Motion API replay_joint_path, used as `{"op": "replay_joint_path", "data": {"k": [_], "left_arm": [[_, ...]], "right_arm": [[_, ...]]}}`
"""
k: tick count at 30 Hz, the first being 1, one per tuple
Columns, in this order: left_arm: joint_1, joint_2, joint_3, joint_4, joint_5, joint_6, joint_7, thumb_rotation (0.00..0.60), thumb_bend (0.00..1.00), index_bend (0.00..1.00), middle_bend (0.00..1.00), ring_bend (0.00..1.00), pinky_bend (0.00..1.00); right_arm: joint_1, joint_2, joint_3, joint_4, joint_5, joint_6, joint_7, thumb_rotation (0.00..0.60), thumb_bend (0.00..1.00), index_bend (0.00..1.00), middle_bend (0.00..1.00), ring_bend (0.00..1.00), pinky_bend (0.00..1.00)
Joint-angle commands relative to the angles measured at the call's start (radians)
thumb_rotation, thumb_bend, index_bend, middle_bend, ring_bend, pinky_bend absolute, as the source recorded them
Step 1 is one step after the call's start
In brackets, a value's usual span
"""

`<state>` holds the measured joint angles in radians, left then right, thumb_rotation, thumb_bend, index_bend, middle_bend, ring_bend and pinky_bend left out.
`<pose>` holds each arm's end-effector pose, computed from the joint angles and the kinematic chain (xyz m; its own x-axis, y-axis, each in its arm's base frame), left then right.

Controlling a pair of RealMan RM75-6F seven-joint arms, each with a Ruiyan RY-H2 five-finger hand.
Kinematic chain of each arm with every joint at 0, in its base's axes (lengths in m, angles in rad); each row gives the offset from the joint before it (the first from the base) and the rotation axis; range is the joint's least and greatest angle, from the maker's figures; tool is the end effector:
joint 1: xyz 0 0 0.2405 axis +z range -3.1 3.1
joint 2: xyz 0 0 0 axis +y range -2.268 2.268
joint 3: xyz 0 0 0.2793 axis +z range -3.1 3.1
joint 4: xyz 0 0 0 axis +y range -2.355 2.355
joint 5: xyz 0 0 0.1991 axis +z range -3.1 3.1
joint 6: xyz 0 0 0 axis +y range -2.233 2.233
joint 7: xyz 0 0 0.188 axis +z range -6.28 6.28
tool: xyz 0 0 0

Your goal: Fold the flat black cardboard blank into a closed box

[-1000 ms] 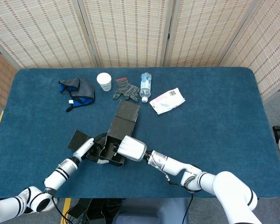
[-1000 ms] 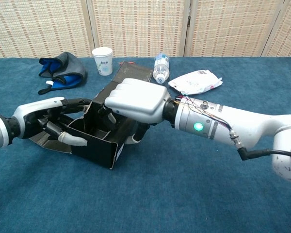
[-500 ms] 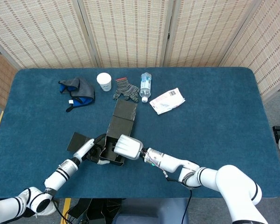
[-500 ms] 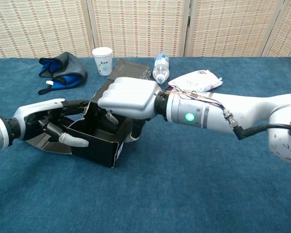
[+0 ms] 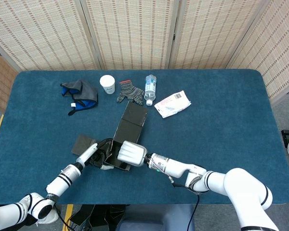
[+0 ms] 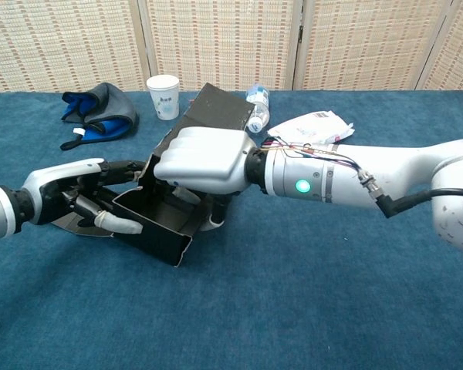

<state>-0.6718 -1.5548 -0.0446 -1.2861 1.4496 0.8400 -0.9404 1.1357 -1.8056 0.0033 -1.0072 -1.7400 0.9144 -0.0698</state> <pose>-0.2115 0.3630 -0.0535 -0.3693 0.6299 0.6832 0.8936 0.0389 0.4471 -0.0133 -0.3791 -0.1291 0.7075 0.1308 0.6945 -0.1933 -0.9095 0.3682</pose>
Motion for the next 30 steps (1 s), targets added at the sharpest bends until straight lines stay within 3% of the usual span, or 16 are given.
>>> {"op": "replay_joint_path", "data": {"k": [1, 12, 19, 30], "left_arm": [[0.000, 0.001, 0.000, -0.001, -0.001, -0.002, -0.001, 0.600, 0.09, 0.12, 0.14, 0.63, 0.89], [0.000, 0.005, 0.000, -0.010, -0.003, -0.011, 0.002, 0.600, 0.10, 0.12, 0.14, 0.63, 0.89], [0.000, 0.010, -0.003, -0.016, -0.007, -0.017, 0.001, 0.600, 0.09, 0.12, 0.14, 0.63, 0.89], [-0.002, 0.018, -0.010, -0.025, -0.016, -0.029, -0.004, 0.600, 0.09, 0.12, 0.14, 0.63, 0.89]], "right_arm": [[0.000, 0.004, -0.003, -0.004, -0.003, 0.001, -0.004, 0.600, 0.44, 0.71, 0.65, 0.82, 1.00], [-0.008, 0.019, -0.008, -0.024, 0.008, -0.015, -0.027, 0.600, 0.55, 0.71, 0.62, 0.82, 1.00], [-0.021, 0.027, -0.003, -0.037, 0.021, -0.009, -0.028, 0.600, 0.56, 0.60, 0.56, 0.82, 1.00], [-0.016, 0.040, -0.004, -0.063, 0.028, -0.036, -0.016, 0.600, 0.60, 0.59, 0.59, 0.83, 1.00]]}}
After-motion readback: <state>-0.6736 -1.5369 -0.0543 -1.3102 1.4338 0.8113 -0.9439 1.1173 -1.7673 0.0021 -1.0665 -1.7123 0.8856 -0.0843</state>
